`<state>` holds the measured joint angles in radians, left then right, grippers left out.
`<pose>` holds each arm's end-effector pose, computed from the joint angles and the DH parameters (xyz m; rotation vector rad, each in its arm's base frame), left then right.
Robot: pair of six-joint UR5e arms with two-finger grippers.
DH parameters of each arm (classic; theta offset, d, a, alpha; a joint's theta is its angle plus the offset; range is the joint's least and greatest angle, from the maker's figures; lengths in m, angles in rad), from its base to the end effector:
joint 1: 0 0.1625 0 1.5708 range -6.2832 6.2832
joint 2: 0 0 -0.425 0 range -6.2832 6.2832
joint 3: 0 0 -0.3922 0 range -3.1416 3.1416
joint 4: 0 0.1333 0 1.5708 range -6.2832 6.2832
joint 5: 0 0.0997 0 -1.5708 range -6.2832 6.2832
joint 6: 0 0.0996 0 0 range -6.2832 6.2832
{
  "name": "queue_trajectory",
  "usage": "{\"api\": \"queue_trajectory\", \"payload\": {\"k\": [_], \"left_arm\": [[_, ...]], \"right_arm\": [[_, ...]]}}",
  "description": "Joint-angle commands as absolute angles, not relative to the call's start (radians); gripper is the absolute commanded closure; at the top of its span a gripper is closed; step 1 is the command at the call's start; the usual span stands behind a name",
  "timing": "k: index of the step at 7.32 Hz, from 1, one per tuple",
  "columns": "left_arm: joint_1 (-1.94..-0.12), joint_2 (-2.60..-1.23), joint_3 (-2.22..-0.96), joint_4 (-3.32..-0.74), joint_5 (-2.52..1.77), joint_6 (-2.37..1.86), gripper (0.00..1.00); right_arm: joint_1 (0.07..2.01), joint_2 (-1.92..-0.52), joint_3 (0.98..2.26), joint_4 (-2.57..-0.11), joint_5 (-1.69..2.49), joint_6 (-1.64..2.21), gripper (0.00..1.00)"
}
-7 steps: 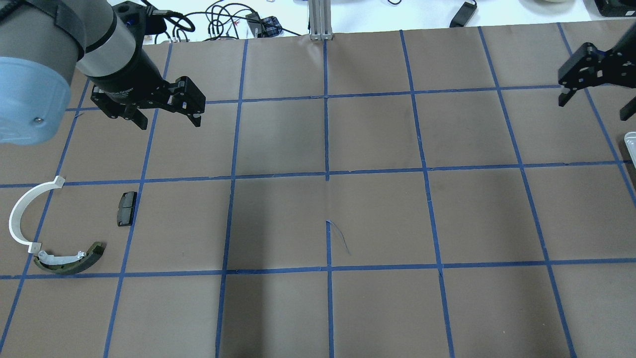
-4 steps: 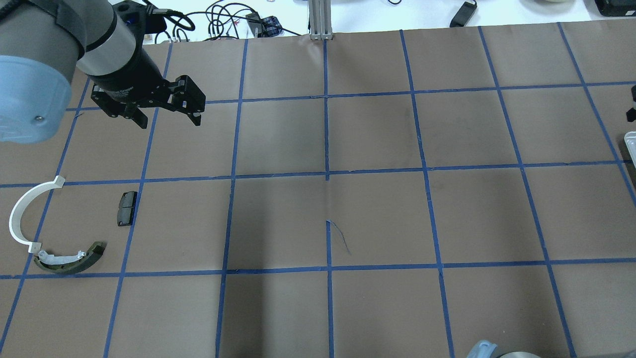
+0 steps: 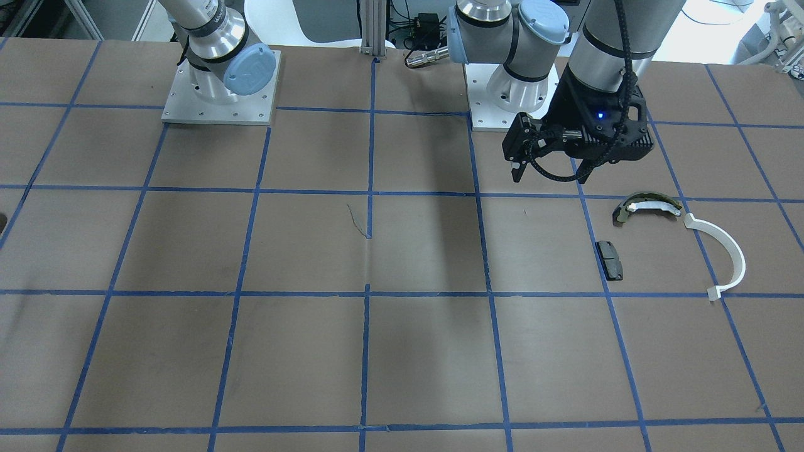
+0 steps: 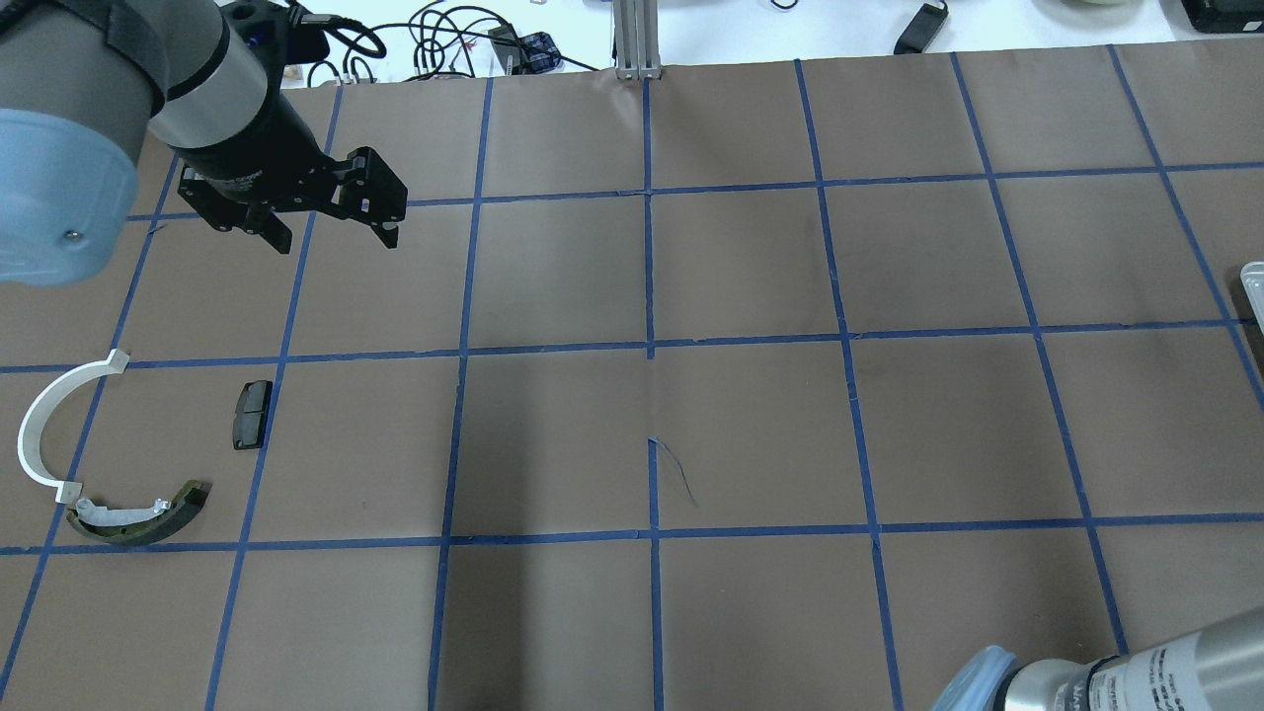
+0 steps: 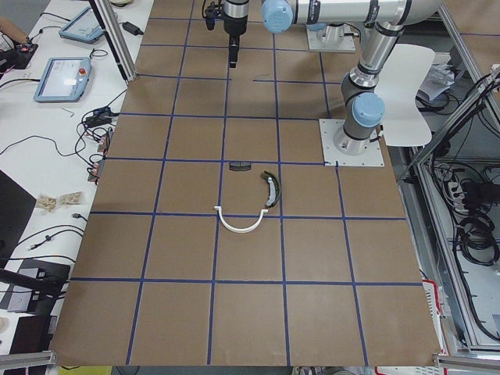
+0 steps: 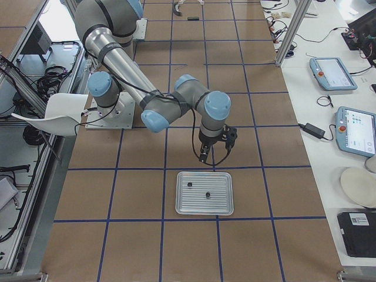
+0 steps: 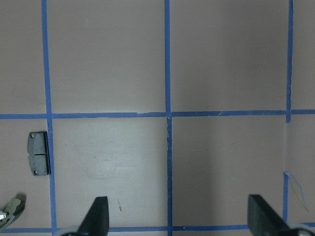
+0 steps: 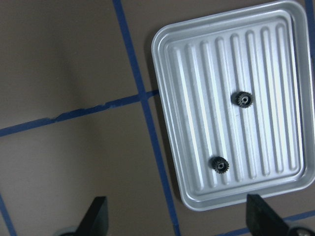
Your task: Place bearing gear from tray to pile
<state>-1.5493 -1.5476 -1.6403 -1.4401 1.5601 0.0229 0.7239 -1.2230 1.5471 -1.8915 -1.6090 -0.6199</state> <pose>-0.1238 -0.4924 0.4784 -0.0029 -3.1300 0.1325 -0.3758 -0.5050 0.3373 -0.3527 -3.0951 -0.0438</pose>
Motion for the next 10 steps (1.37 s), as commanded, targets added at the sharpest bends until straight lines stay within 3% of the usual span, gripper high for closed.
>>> {"api": "queue_trajectory", "payload": {"k": [1,4,8,10], "left_arm": [[-1.549,-1.551,-1.637,-1.440,1.560,0.023,0.00],[-1.549,-1.548,-1.640,-1.439,1.560,0.023,0.00],[-1.549,-1.549,-1.637,-1.440,1.560,0.023,0.00],[-1.549,-1.549,-1.638,-1.440,1.560,0.023,0.00]], "right_arm": [[0.675,-1.117,1.508,-1.963,-1.609,-0.684,0.00],[0.670,-0.965,1.373,-1.963,-1.609,-0.704,0.02],[0.670,-0.896,1.361,-2.033,-1.609,-0.684,0.23],[0.670,-0.864,1.361,-2.063,-1.609,-0.677,0.26]]}}
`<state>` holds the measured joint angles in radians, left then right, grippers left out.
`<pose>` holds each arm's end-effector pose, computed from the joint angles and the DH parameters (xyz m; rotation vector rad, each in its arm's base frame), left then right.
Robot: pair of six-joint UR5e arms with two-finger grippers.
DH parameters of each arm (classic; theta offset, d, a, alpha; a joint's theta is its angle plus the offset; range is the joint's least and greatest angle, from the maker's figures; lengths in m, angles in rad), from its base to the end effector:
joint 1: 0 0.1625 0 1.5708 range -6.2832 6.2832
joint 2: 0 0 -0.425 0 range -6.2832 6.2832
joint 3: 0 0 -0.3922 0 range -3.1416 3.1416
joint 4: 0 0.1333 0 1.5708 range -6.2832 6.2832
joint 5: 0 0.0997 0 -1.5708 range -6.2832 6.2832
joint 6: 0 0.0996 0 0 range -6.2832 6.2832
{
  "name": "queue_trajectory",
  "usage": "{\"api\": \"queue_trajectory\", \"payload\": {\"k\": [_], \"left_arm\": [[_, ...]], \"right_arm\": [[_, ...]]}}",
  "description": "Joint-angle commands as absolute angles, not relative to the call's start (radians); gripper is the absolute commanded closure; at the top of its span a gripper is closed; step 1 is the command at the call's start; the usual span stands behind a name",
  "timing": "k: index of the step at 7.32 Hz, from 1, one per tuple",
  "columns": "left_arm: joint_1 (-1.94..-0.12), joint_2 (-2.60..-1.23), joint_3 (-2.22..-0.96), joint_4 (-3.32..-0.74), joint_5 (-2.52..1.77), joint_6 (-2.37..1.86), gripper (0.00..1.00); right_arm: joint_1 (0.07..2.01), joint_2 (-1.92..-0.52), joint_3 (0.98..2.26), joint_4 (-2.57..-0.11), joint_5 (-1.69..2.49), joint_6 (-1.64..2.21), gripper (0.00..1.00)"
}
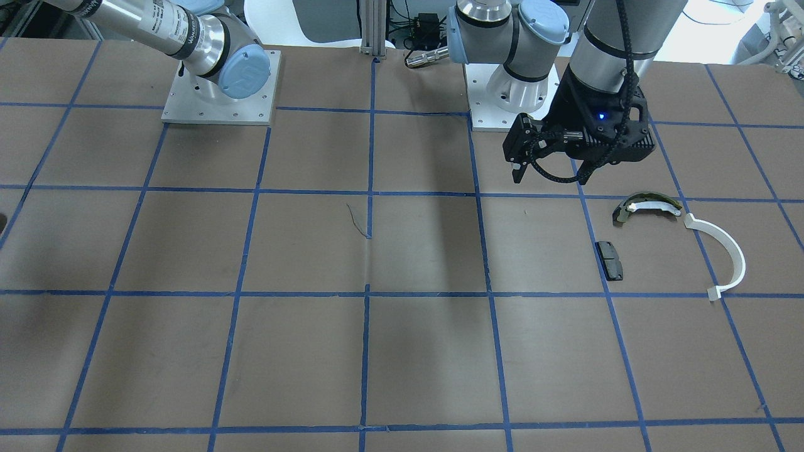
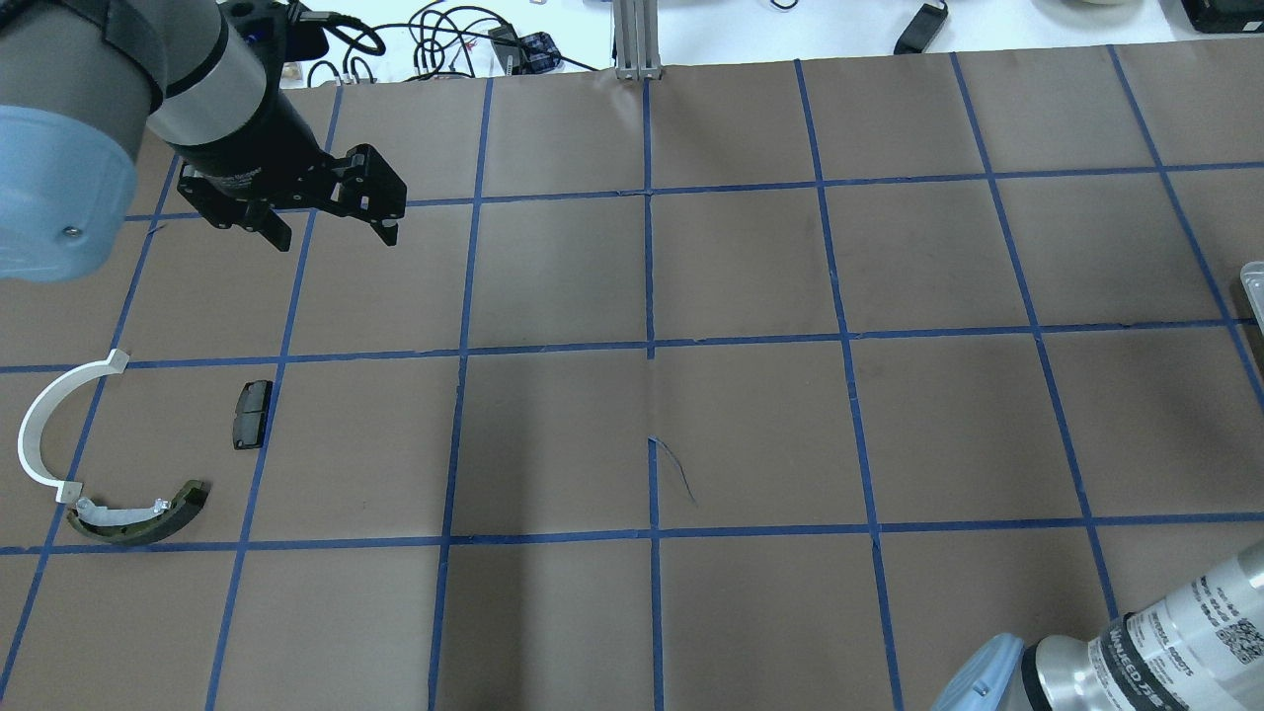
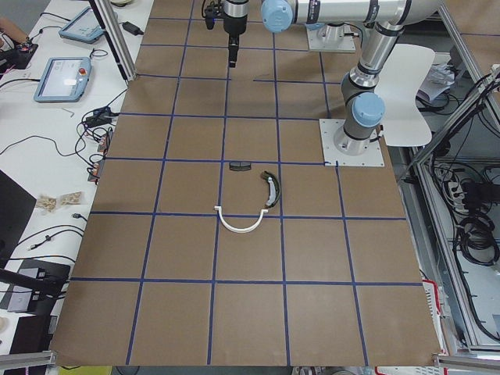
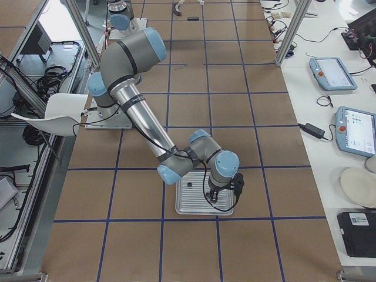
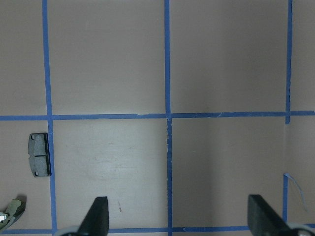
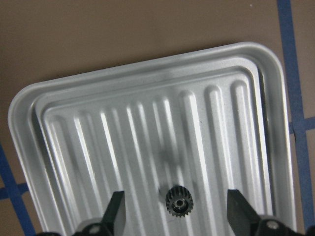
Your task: Place bearing gear from tray to pile
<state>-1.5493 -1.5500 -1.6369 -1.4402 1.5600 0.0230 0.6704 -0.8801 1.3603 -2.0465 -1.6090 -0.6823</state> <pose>-0.1238 -0.4936 0.4789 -0.0031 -3.1298 0.1339 -0.4820 -0.5475 0.2089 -0.3392 -3.0991 -0.0473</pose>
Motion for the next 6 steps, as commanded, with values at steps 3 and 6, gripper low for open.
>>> {"api": "queue_trajectory", "payload": {"k": [3,6], "left_arm": [[-1.549,-1.546,-1.641,-1.439,1.560,0.023,0.00],[-1.549,-1.546,-1.641,-1.440,1.560,0.023,0.00]], "right_arm": [[0.670,-0.861,1.370,-2.063,-1.612,-0.676,0.37],[0.670,-0.859,1.374,-2.054,-1.614,-0.678,0.39]]}}
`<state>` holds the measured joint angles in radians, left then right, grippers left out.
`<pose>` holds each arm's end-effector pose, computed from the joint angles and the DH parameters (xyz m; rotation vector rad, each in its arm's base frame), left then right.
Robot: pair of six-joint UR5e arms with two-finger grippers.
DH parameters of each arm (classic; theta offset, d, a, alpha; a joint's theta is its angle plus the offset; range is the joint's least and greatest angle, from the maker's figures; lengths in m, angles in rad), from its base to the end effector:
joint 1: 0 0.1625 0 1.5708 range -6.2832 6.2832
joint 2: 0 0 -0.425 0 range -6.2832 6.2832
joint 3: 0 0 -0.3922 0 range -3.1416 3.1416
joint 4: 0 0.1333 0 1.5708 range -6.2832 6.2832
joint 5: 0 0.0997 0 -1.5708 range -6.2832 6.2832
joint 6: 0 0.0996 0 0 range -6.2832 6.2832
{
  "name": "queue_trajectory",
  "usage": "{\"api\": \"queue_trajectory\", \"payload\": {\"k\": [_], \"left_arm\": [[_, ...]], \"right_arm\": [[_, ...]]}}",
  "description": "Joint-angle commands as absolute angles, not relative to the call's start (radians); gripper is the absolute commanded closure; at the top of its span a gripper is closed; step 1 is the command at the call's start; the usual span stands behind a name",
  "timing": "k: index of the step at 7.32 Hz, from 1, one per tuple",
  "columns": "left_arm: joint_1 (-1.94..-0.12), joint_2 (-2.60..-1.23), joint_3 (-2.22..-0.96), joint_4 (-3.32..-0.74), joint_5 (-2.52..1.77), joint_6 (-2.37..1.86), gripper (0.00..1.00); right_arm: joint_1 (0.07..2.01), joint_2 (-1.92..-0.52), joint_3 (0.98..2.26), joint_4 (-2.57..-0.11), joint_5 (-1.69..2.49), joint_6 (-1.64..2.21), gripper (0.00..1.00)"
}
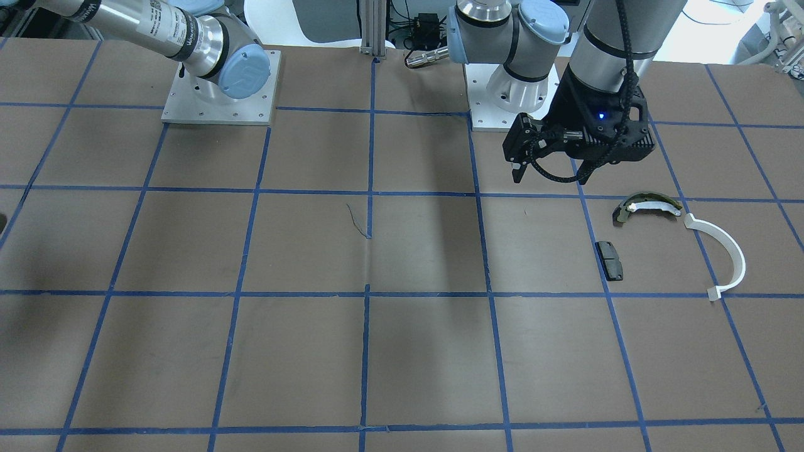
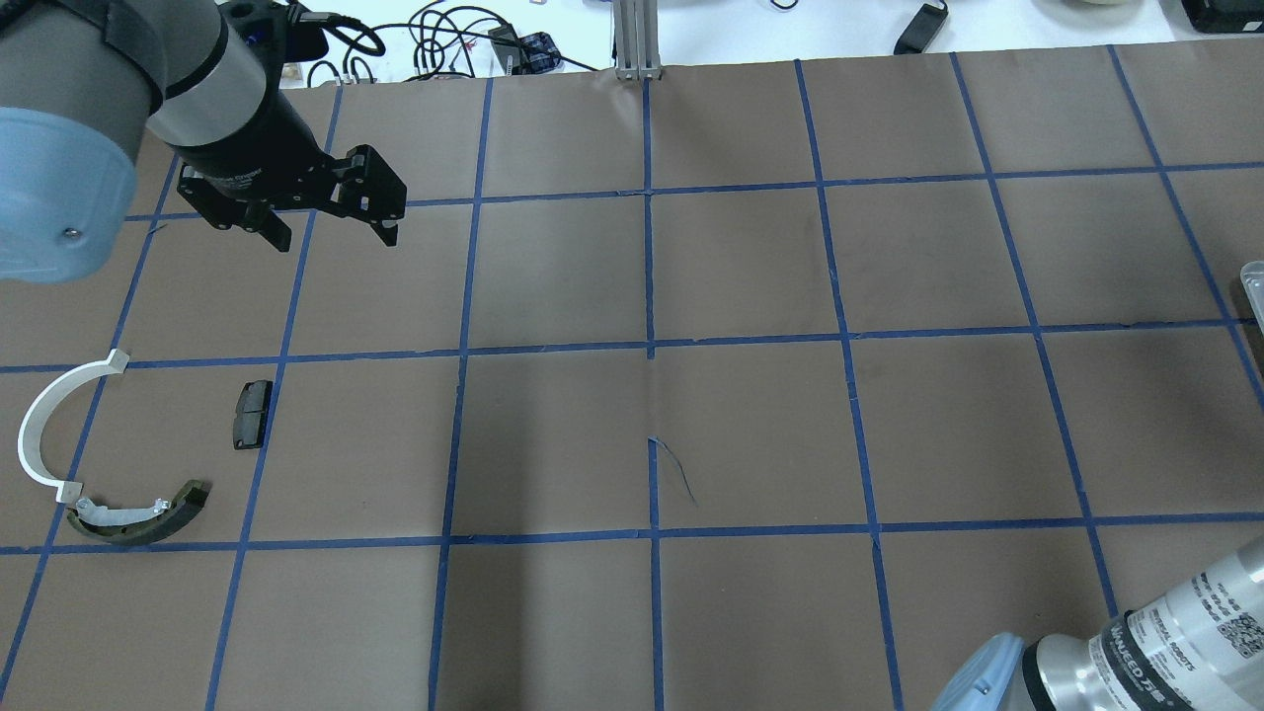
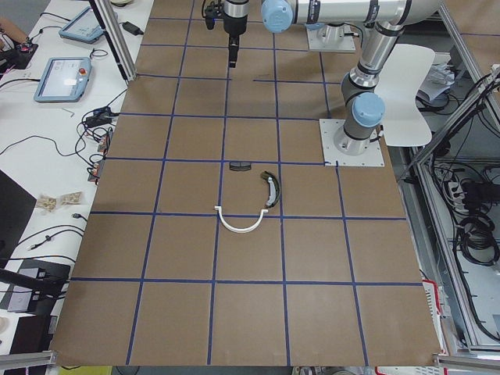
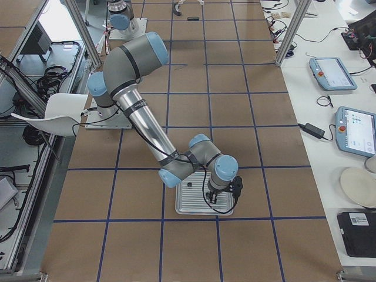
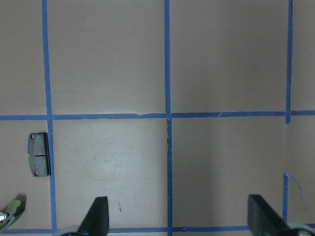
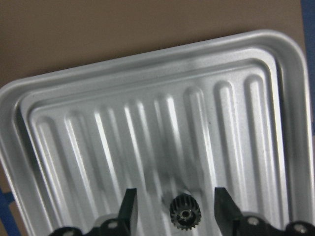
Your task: Place bearing gear from tray to pile
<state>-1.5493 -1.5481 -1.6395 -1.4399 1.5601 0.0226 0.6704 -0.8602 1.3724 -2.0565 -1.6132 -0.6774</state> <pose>-0.1238 -0.4927 0.4786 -0.0024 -3.1299 0.1333 -0.4809 -0.5461 0.1903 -0.3474 -3.1102 -0.0763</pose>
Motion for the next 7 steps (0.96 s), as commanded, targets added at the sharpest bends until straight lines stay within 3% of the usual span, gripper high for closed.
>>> {"api": "queue_trajectory", "payload": {"k": [1,3,6,7], "left_arm": [[-1.549,-1.546,-1.643,-1.440,1.560,0.021,0.00],[-1.549,-1.546,-1.643,-1.439,1.560,0.023,0.00],[-1.549,-1.543,-1.644,-1.439,1.560,0.023,0.00],[-1.549,-1.542,-1.644,-1.439,1.560,0.023,0.00]], "right_arm": [[0.670,-0.850,1.374,-2.054,-1.614,-0.683,0.40],[0.670,-0.847,1.367,-2.054,-1.621,-0.684,0.47],[0.670,-0.859,1.364,-1.979,-1.644,-0.689,0.99],[0.670,-0.862,1.358,-1.941,-1.644,-0.690,1.00]]}}
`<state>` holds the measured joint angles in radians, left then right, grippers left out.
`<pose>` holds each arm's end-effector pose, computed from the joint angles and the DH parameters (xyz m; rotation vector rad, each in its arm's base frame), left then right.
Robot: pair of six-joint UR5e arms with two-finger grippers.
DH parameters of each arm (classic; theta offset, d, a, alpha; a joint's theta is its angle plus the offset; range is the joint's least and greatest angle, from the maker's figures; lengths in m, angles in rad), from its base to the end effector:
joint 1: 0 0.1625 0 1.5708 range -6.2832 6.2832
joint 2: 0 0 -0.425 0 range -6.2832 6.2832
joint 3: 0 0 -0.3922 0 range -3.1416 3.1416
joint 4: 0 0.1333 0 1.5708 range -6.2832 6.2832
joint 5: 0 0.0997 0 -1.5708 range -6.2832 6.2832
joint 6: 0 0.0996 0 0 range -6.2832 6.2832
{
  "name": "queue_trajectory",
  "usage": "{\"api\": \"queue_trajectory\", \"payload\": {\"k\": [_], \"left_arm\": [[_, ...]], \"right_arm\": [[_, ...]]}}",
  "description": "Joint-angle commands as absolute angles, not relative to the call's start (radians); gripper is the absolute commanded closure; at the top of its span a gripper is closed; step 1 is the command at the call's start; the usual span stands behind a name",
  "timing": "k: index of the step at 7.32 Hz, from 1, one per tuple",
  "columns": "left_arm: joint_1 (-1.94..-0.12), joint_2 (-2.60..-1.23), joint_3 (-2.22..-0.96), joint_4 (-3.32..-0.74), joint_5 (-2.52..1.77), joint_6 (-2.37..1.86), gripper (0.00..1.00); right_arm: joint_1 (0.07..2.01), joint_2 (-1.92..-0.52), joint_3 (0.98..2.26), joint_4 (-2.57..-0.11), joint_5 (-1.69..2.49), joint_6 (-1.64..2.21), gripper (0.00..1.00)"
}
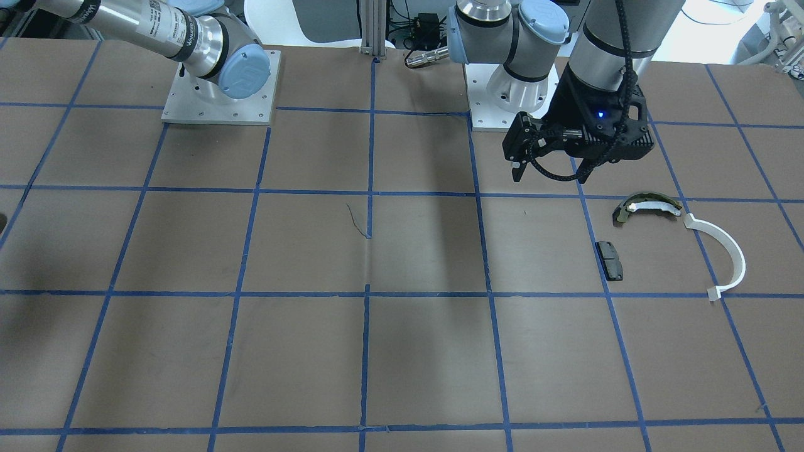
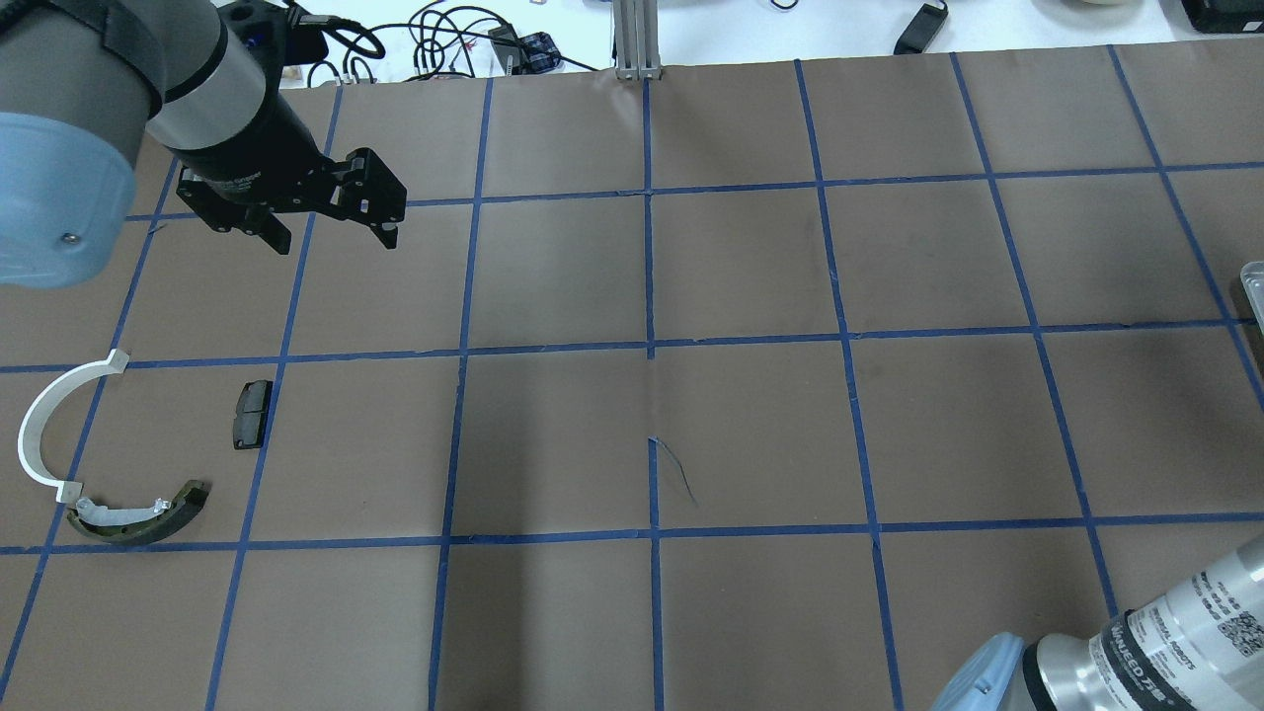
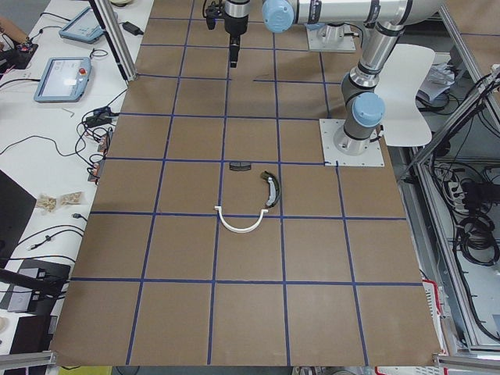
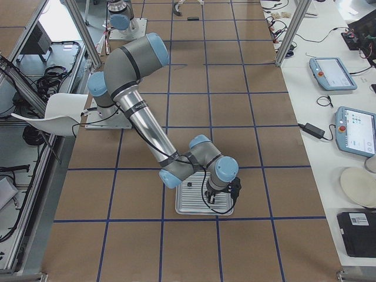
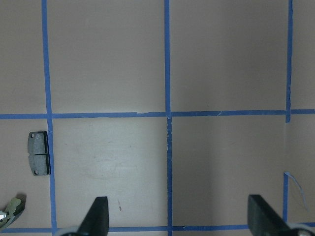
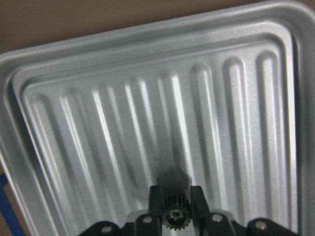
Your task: Place bearing gear from tray to pile
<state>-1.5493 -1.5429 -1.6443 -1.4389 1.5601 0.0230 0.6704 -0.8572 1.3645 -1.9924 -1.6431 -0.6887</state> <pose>-0.1238 -0.4906 0.4788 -0.0031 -3.1299 0.1355 -0.4794 -0.5411 0.1858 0.3255 3.1092 0.1746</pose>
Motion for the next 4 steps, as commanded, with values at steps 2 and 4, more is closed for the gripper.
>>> {"api": "queue_trajectory", "payload": {"k": [2,4], "left_arm": [[-1.549,-1.540,-1.644,-1.439,1.560,0.025,0.00],[-1.549,-1.540,-1.644,-1.439,1.560,0.025,0.00]], "right_arm": [[0.670,-0.900,1.358,-1.919,-1.666,-0.689,1.00],[0.716,-1.003,1.359,-1.815,-1.629,-0.660,1.00]]}}
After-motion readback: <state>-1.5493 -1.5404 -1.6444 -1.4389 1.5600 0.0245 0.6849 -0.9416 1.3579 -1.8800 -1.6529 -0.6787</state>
